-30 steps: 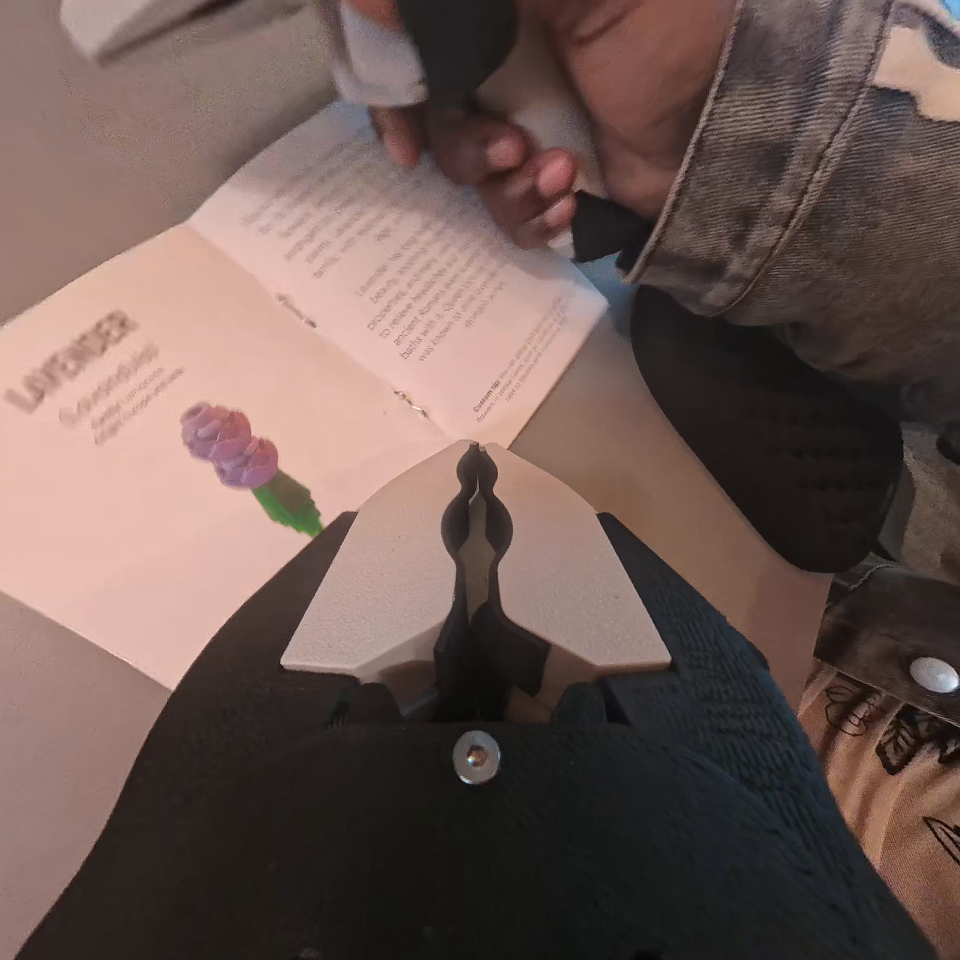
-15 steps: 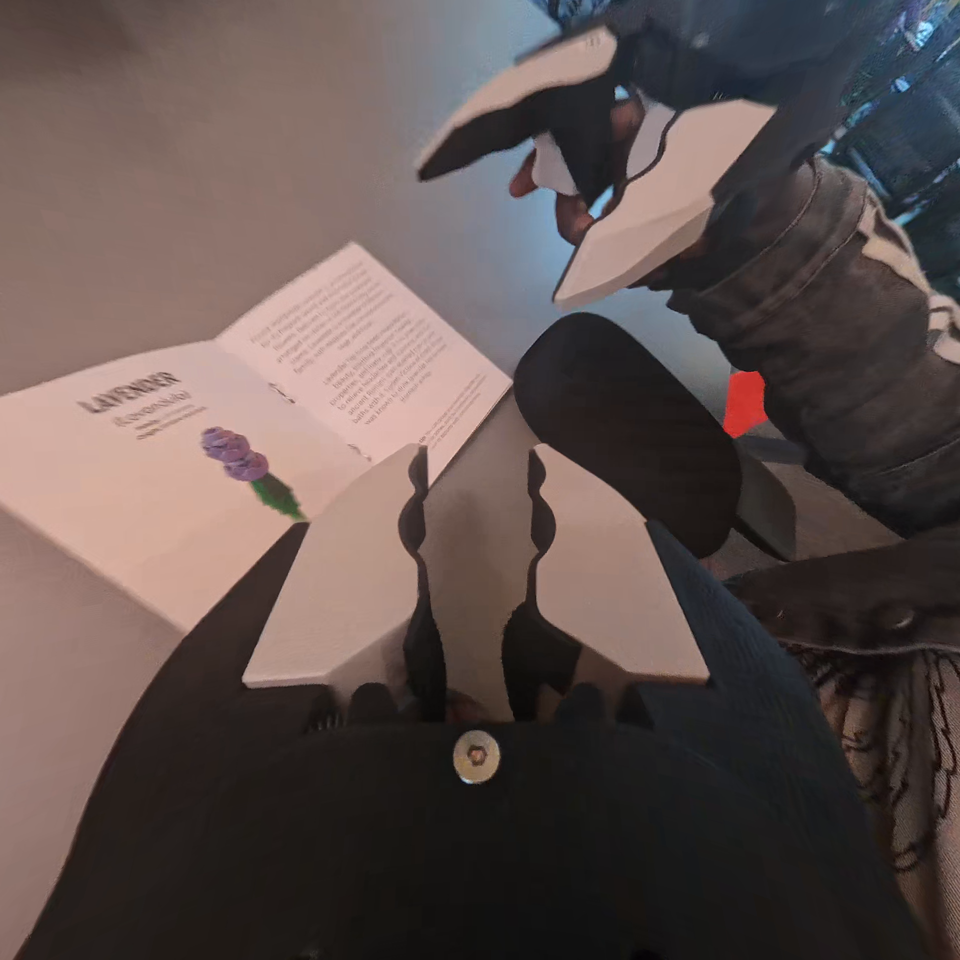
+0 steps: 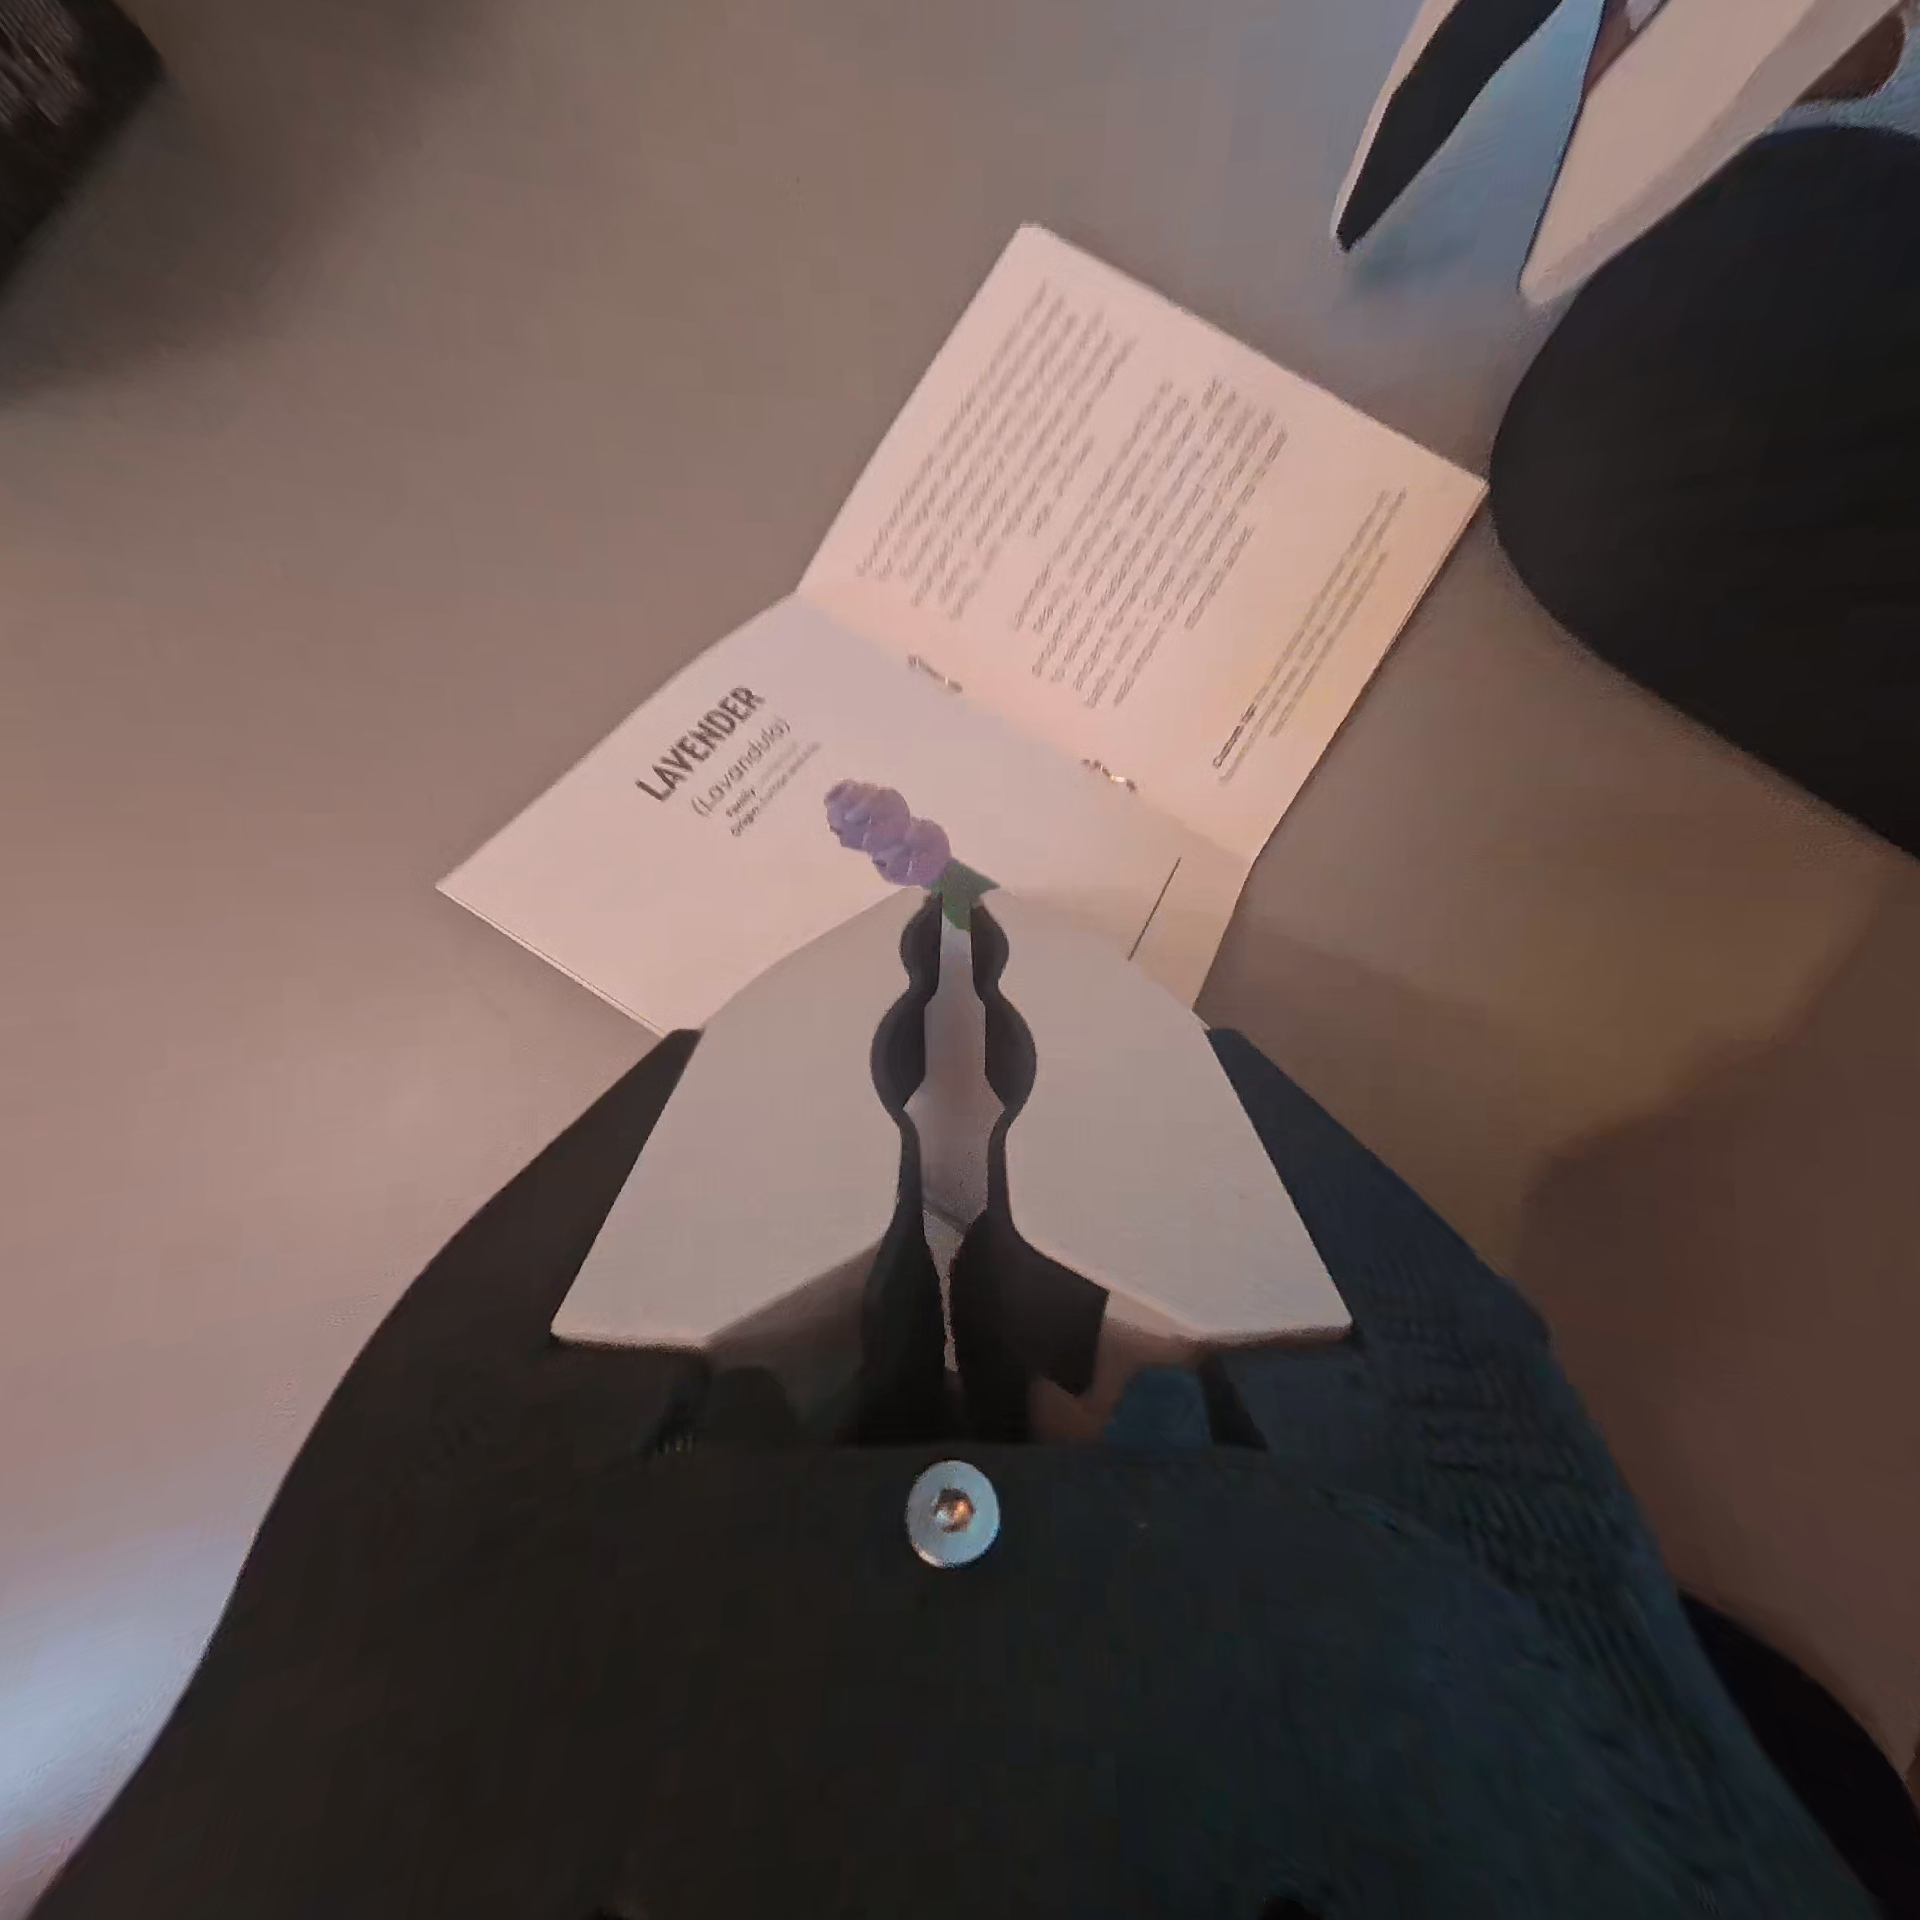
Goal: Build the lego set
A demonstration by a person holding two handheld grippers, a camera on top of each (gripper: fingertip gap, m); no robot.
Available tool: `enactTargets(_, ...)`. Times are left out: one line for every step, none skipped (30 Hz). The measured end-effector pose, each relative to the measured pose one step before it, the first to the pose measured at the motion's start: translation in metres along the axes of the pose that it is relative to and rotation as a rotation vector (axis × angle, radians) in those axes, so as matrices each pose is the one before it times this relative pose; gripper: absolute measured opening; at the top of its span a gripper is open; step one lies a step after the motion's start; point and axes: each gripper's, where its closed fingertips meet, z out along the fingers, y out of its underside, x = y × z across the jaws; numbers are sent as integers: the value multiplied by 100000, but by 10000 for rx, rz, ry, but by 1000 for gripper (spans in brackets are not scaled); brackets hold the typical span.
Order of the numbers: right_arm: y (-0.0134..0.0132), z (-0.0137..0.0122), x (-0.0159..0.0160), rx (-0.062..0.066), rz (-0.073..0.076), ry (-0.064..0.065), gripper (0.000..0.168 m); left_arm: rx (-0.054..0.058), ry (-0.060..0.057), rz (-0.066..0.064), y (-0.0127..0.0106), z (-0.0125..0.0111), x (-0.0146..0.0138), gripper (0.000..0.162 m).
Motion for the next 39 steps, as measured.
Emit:
enactTargets(29, 100, 353, -71, 119, 76, 55, -90, 166, -124, 437, 368, -34, 6)
enactTargets(94, 185, 173, -79, 120, -39, 53, -112, 82, -114, 464, 348, -90, 6)
enactTargets(158, 261, 10, -101, 154, -134, 51, -97, 46, -94, 406, 325, -71, 6)
enactTargets(154, 305, -58, -97, 123, -167, 49, -53, 114, -82, 319, 327, 42, 6)
enactTargets(74, 284, -118, -42, 112, -192, 47, -17, 155, -113, 244, 295, 113, 6)
enactTargets(-198, 187, -500, 129, 75, -440, 44, -2, 89, -92, 177, 243, 45, 6)
enactTargets(-528, 49, -943, 367, 115, -751, 37, 98, 31, 22, -4, 105, 28, 6)
enactTargets(-667, -24, -1030, 424, 279, -824, 34, 126, 2, 44, -100, -14, 26, 6)
enactTargets(-587, -21, -949, 332, 236, -733, 32, 45, 23, 9, -27, -26, 47, 6)
enactTargets(-405, 54, -419, 189, 120, -353, 26, 18, 75, 4, 6, 16, 98, 6)
enactTargets(-239, 132, -90, 67, 5, -97, 19, 18, 75, 3, 6, 40, 85, 6)
enactTargets(-218, 190, -259, 48, 30, -207, 15, 25, 53, 66, -7, 30, 69, 6)
enactTargets(-259, 206, -494, 75, 174, -367, 13, 54, 60, 152, -53, 41, 97, 6)
enactTargets(-275, 210, -522, 87, 187, -384, 12, 27, 38, 126, -17, 59, 92, 7)
enactTargets(-181, 211, -267, 28, 84, -172, 8, -2, 24, 44, 25, 89, 51, 7)
enactTargets(-94, 189, -91, -28, -28, -30, 4, 63, 63, -7, -57, 64, 90, 7)
enactTargets(-109, 131, -122, -19, 54, -55, 4, 66, 54, -39, -40, 29, 44, 7)
enactTargets(-137, 98, -78, 7, 75, -41, 3, 60, 32, -30, -22, 4, 16, 7)
enactTargets(-107, 66, -16, 17, 29, -6, 3, 64, 42, -17, -1, -4, 3, 7)
enactTargets(-83, 53, -52, 25, 33, -21, 3, 80, 57, -47, 1, -6, -1, 7)
enactTargets(-30, 81, -98, 7, 61, -67, 3, 87, 77, -90, -15, -5, 14, 7)
enactTargets(-7, 127, -200, 23, 96, -156, 3, 89, 112, -95, -21, -7, 47, 7)
enactTargets(31, 174, -239, 19, 120, -216, 3, 92, 112, -88, -22, 17, 55, 7)
enactTargets(32, 196, -192, 32, 115, -204, 3, 70, 74, -71, -16, -5, 12, 7)
enactTargets(-15, 167, -135, 49, 99, -167, 3, 53, 62, -49, -9, -2, 1, 7)
enactTargets(-44, 120, -89, 64, 73, -137, 3, 55, 55, -41, -13, -12, -5, 7)
enactTargets(-35, 98, -47, 52, 62, -114, 3, 54, 44, -38, -6, 0, -3, 7)
enactTargets(-30, 67, -39, 43, 66, -101, 3, 48, 34, -14, -8, -5, -9, 6)
enactTargets(-30, 74, -39, 38, 54, -85, 3, 41, 29, -6, -7, 1, -6, 6)
enactTargets(-24, 73, -39, 34, 56, -67, 3, 23, 23, -25, 1, 1, -6, 6)
enactTargets(-14, 89, -42, 14, 36, -52, 3, 9, 12, -5, -1, -10, -3, 6)
enactTargets(-3, 86, -50, 6, 31, -44, 3, 11, 3, 11, 2, 5, -7, 6)
enactTargets(-11, 73, -36, 10, 52, -48, 3, 13, 7, -4, -12, -3, -17, 5)
enactTargets(-16, 71, -31, 12, 57, -59, 3, 20, 21, -19, 7, 0, 0, 5)
enactTargets(-13, 56, -16, 15, 91, -76, 3, 25, 30, -28, -11, -7, -7, 5)
enactTargets(-16, 53, -28, 20, 78, -75, 3, 22, 31, -38, 3, -8, -8, 5)
enactTargets(-9, 67, -28, 18, 45, -68, 3, 16, 28, -26, -8, -2, 4, 5)
enactTargets(-7, 78, -24, 15, 35, -55, 3, 15, 24, -21, -4, -8, -13, 5)
enactTargets(-9, 60, -29, 16, 40, -39, 3, 14, 23, -24, -5, -4, -4, 5)
